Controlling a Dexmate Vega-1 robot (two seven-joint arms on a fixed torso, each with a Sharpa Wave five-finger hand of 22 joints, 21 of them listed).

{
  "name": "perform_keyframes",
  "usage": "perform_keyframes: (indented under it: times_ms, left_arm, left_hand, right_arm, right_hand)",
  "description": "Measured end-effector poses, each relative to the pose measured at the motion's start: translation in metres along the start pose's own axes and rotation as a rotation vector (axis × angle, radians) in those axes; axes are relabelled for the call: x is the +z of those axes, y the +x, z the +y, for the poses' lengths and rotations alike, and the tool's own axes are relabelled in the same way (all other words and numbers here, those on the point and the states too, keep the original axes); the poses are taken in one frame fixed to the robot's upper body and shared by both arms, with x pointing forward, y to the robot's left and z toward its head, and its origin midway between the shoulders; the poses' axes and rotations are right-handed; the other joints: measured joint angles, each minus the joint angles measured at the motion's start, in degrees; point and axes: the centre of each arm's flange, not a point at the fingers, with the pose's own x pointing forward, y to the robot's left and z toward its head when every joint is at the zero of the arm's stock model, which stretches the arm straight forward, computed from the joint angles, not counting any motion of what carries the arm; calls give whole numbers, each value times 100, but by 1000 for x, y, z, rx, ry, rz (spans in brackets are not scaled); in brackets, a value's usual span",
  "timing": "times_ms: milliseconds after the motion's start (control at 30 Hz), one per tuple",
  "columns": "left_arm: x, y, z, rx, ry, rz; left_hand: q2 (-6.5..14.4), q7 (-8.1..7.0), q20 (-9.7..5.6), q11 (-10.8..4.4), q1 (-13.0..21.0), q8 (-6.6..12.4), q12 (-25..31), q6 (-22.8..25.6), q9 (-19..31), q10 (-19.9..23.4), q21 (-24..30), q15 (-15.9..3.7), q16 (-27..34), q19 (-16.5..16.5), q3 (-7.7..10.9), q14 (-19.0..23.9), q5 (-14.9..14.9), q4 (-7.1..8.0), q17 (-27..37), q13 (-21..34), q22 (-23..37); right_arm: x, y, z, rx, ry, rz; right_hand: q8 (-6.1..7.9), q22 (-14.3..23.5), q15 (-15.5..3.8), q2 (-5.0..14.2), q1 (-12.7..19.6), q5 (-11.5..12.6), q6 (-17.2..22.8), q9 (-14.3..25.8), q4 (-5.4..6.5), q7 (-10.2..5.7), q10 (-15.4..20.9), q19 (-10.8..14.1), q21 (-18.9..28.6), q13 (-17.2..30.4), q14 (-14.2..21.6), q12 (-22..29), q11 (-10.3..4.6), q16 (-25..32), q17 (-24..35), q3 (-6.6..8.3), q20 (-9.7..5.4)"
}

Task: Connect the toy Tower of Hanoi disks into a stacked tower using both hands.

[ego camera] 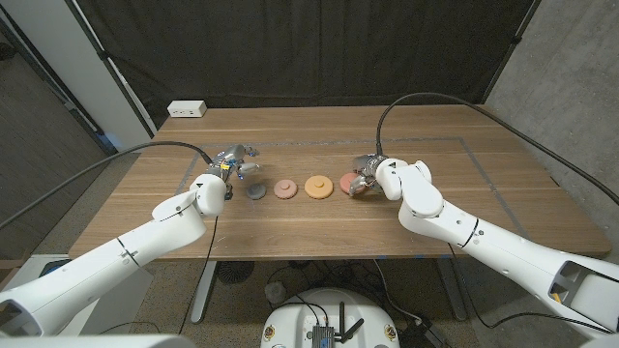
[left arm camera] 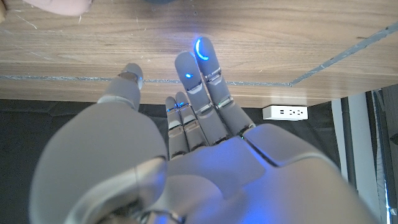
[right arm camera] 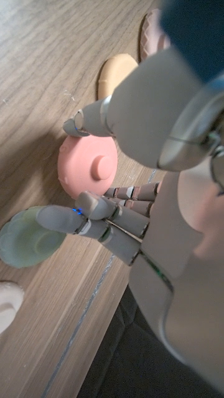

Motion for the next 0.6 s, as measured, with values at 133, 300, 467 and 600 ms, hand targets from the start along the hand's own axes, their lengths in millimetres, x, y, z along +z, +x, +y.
perform_keyframes:
  times_ms: [133, 300, 467, 600]
  left_arm:
    - [0, 0, 1, 2, 0, 0]
    - [-1, 0, 1, 2, 0, 1]
    - [-1, 0, 2, 3, 1, 0]
    - [-1, 0, 2, 3, 1, -1]
  left_hand:
    - [0, 0, 0, 0, 0, 0, 0, 0, 0, 0, 22, 0, 3, 0, 0, 0, 0, 0, 0, 0, -26]
    - [0, 0, 0, 0, 0, 0, 0, 0, 0, 0, 25, 0, 2, 0, 0, 0, 0, 0, 0, 0, -48]
    - [0, 0, 0, 0, 0, 0, 0, 0, 0, 0, 42, 0, 2, 0, 0, 0, 0, 0, 0, -1, -53]
    - [0, 0, 0, 0, 0, 0, 0, 0, 0, 0, 63, 0, 2, 1, 0, 0, 0, 0, 1, -1, -69]
  right_arm:
    - [0, -2, -3, -1, 3, -1]
    - [1, -7, -8, -9, 3, -7]
    - [2, -11, -11, -13, 2, -14]
    - [2, -14, -14, -14, 3, -17]
  right_hand:
    - [-1, -26, -46, 0, 0, 11, 20, 0, 0, -19, 31, 71, 0, 10, 46, 0, 31, -1, 28, 0, -30]
    - [-5, -26, -48, 0, 0, 11, 50, 0, -24, 10, 61, 71, 0, 10, 89, -4, 61, -1, 54, 24, -30]
    - [15, -54, -57, -8, 8, 11, 50, 0, -24, 11, 61, 92, 12, 11, 98, -6, 61, -1, 54, 24, -51]
    - [16, -54, -57, -29, 30, 11, 50, 0, -24, 11, 61, 92, 17, 13, 97, -6, 61, -33, 73, 24, -51]
